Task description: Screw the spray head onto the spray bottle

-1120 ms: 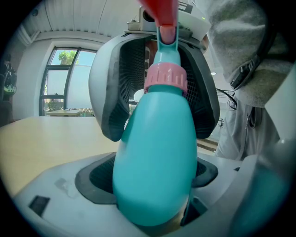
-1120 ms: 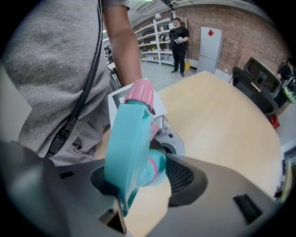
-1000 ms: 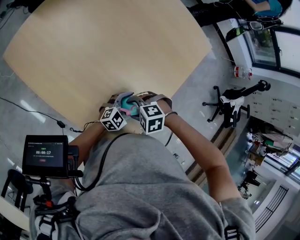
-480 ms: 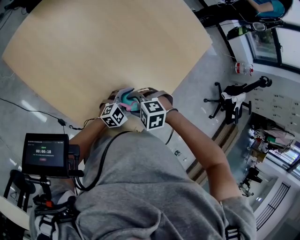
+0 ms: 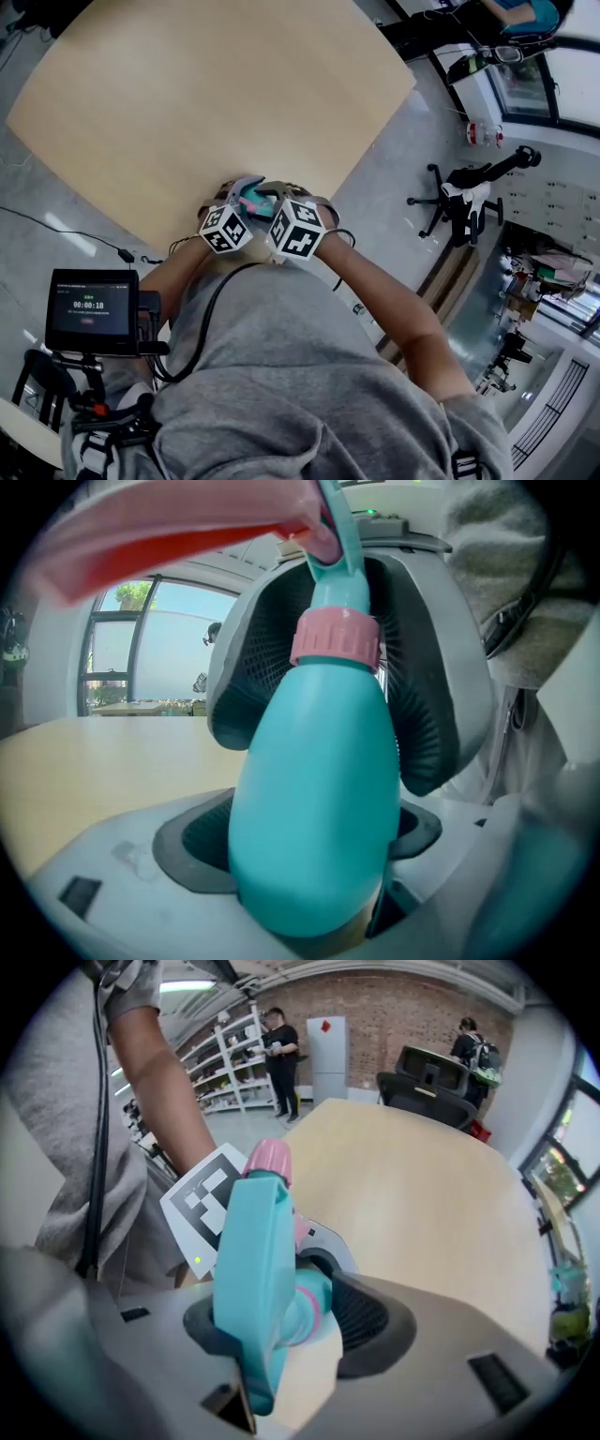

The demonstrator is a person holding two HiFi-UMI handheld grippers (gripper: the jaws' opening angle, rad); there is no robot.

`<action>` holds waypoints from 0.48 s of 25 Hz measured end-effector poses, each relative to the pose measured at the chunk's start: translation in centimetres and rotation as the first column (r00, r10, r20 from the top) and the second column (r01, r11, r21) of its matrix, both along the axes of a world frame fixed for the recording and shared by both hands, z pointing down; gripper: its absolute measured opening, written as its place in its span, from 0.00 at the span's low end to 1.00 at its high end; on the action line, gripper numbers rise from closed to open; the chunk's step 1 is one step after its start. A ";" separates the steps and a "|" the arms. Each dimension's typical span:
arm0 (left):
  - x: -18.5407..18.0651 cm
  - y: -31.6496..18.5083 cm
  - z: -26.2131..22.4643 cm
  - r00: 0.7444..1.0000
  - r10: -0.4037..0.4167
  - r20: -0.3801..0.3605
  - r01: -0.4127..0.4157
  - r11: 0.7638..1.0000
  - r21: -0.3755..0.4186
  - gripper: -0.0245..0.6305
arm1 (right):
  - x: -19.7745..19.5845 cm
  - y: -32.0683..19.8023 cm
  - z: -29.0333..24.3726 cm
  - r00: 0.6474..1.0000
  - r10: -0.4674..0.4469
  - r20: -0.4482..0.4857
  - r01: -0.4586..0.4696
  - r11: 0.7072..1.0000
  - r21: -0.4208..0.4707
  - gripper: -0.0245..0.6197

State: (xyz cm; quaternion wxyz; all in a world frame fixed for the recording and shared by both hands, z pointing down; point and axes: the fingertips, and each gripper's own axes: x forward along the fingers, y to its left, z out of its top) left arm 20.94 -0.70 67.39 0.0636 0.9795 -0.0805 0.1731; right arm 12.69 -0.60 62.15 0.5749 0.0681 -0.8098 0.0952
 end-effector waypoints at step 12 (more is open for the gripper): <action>0.1 -0.8 0.4 1.000 -0.016 -0.002 0.016 1.000 -0.005 0.67 | 0.1 -1.4 0.0 0.974 0.206 0.097 -0.211 0.976 0.053 0.37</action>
